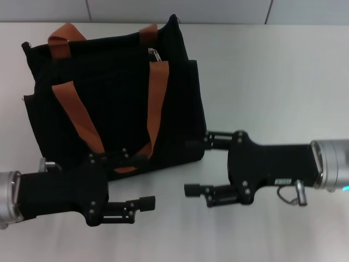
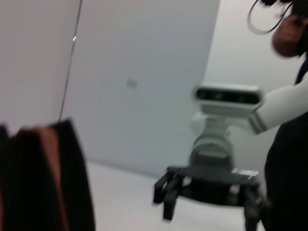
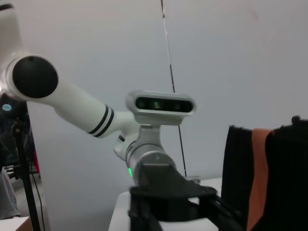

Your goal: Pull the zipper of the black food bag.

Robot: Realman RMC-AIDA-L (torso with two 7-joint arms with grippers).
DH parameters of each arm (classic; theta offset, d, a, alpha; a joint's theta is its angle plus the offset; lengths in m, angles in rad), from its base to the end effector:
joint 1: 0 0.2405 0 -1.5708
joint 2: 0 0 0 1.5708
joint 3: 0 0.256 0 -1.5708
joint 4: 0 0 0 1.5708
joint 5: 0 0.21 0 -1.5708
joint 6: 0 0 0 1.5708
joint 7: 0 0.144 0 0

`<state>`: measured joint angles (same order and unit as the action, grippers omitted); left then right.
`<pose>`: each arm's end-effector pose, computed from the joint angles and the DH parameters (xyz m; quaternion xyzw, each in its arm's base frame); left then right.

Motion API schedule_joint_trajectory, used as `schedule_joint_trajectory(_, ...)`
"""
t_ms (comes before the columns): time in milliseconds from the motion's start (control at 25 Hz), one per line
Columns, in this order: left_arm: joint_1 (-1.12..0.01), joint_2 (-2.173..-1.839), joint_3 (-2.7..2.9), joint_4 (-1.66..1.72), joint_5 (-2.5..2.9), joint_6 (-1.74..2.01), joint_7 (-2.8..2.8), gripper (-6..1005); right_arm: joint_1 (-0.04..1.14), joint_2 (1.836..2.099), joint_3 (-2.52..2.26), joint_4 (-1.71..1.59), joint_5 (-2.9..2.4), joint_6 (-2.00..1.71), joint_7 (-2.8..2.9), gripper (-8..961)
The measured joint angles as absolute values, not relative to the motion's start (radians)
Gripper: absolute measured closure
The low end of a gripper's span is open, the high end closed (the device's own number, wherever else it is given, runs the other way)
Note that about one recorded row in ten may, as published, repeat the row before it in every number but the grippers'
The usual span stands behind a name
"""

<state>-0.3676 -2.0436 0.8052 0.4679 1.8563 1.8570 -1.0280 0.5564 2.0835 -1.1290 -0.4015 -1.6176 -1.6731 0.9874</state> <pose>-0.2807 0.2387 -0.0123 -0.9287 -0.1300 -0.3454 0.0353 0.2172 0.2818 -0.0611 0.9410 -0.0522 -0.3343 0.0077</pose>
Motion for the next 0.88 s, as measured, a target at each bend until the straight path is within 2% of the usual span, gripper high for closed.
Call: schedule_joint_trajectory(880, -0.374, -2.031, 0.819, 0.457, 1.898, 1.858, -1.04, 186, 0.542, 2.086, -1.133, -0.271, -1.643, -1.656, 0.877, 172)
